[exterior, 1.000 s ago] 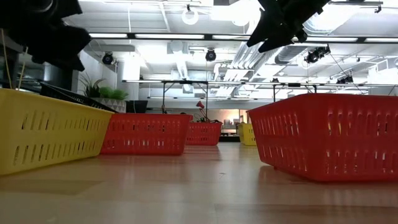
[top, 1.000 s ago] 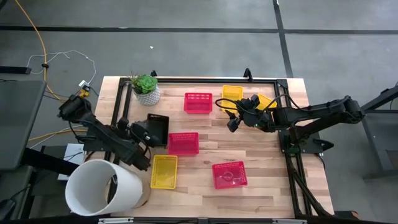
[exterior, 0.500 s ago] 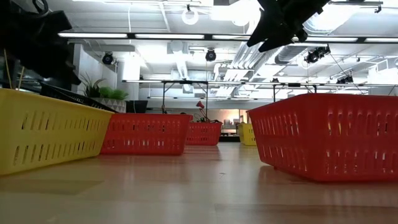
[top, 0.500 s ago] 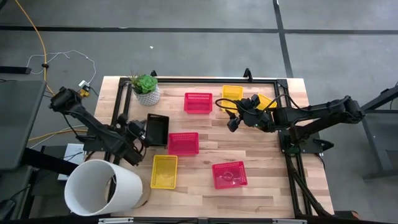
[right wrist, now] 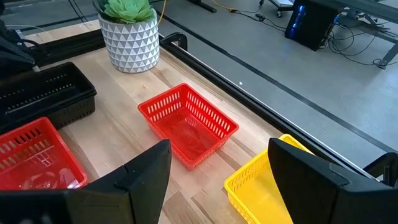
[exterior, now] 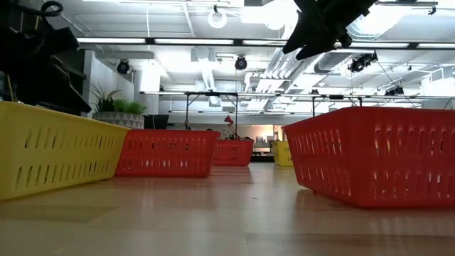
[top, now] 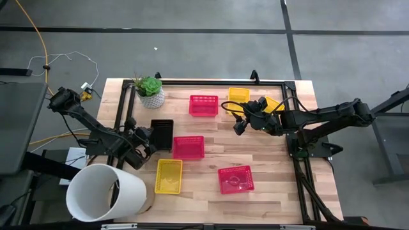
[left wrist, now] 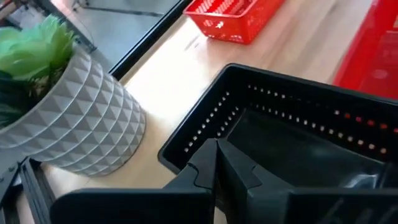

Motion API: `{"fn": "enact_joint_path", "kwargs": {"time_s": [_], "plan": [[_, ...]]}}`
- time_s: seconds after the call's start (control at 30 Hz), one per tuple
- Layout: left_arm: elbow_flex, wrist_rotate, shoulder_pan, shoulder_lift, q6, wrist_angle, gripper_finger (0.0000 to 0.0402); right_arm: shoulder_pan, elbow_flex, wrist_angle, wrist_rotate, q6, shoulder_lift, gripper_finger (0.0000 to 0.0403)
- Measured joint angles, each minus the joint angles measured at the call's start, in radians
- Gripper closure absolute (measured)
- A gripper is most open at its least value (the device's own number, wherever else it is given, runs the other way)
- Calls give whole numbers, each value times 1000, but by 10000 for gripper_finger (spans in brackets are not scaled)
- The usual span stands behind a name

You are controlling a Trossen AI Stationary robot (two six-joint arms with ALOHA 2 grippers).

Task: Stack baskets by color
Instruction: Stack the top red bin on top of the left red bin

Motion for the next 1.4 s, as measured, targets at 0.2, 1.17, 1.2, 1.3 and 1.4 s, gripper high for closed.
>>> {"fn": "enact_joint_path", "kwargs": {"time_s": [0.2, 1.17, 1.2, 1.3, 1.4], "plan": [[80, -82, 0, -44, 127, -4, 401, 0, 0, 2, 1, 0, 0, 147], [164, 905, 622, -295, 1300, 984, 401, 0, 0, 19, -159, -147, 0, 147], [164, 915, 629, -295, 1300, 984, 401, 0, 0, 19, -159, -148, 0, 147], [129, 943, 649, -295, 1303, 1068, 401, 0, 0, 19, -159, -149, 0, 147], [22, 974, 676, -301, 1300, 1259, 401, 0, 0, 19, -159, -150, 0, 147]]}}
